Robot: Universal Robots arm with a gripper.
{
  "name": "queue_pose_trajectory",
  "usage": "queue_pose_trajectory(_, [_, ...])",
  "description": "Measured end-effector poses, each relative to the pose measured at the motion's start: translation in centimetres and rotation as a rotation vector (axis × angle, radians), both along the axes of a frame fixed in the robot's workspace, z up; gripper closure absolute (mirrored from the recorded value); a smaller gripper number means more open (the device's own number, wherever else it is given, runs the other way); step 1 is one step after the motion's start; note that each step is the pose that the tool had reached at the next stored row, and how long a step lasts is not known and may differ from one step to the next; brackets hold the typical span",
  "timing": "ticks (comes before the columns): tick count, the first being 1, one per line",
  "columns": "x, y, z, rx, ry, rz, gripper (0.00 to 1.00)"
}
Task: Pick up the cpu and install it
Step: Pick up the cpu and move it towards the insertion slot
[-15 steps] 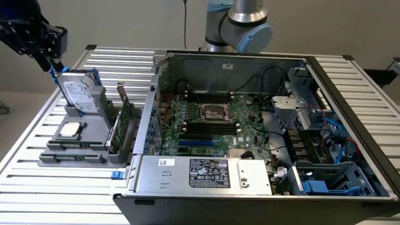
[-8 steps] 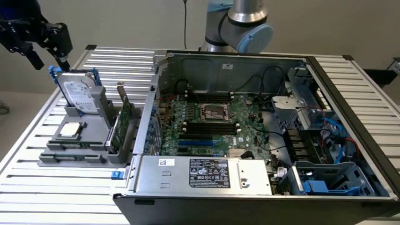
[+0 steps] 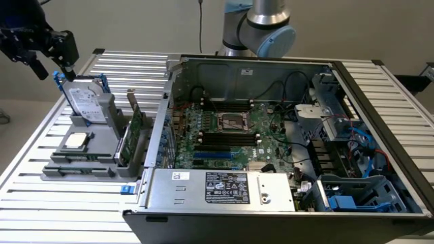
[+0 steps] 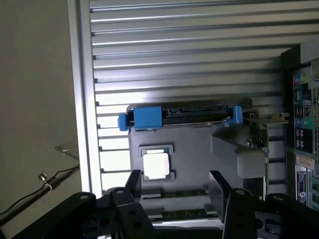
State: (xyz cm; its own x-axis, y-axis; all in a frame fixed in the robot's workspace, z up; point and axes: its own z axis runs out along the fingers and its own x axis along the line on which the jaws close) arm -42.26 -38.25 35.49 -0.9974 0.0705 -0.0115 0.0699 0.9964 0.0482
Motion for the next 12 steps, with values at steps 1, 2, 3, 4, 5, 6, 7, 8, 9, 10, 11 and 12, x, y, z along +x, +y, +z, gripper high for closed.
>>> queue_pose_trajectory(1, [0.0,-0.05,-0.18,0.0000,-0.0001,0.001,0.35])
queue_pose_trajectory(2, [-0.1,-0.14,-0.36,0.0001,0.0007,0.002,0.35])
queue_pose_trajectory(3, [-0.1,-0.27,-0.54,0.0003,0.0022,0.004,0.35])
queue_pose_trajectory(4, [-0.1,-0.41,-0.72,0.0008,0.0043,0.007,0.35])
queue_pose_trajectory(5, [-0.1,-0.57,-0.91,0.0014,0.0069,0.010,0.35])
queue_pose_trajectory(6, [-0.1,-0.72,-1.10,0.0020,0.0097,0.014,0.35])
queue_pose_trajectory(7, [-0.1,-0.87,-1.29,0.0027,0.0122,0.017,0.35])
queue_pose_trajectory(8, [-0.1,-1.01,-1.46,0.0033,0.0149,0.020,0.35])
queue_pose_trajectory(9, [-0.1,-1.16,-1.64,0.0039,0.0175,0.023,0.35])
queue_pose_trajectory(10, [-0.1,-1.30,-1.82,0.0046,0.0201,0.026,0.35])
queue_pose_trajectory(11, [-0.1,-1.44,-2.00,0.0052,0.0227,0.030,0.35])
queue_pose_trajectory(12, [-0.1,-1.59,-2.19,0.0058,0.0253,0.033,0.35])
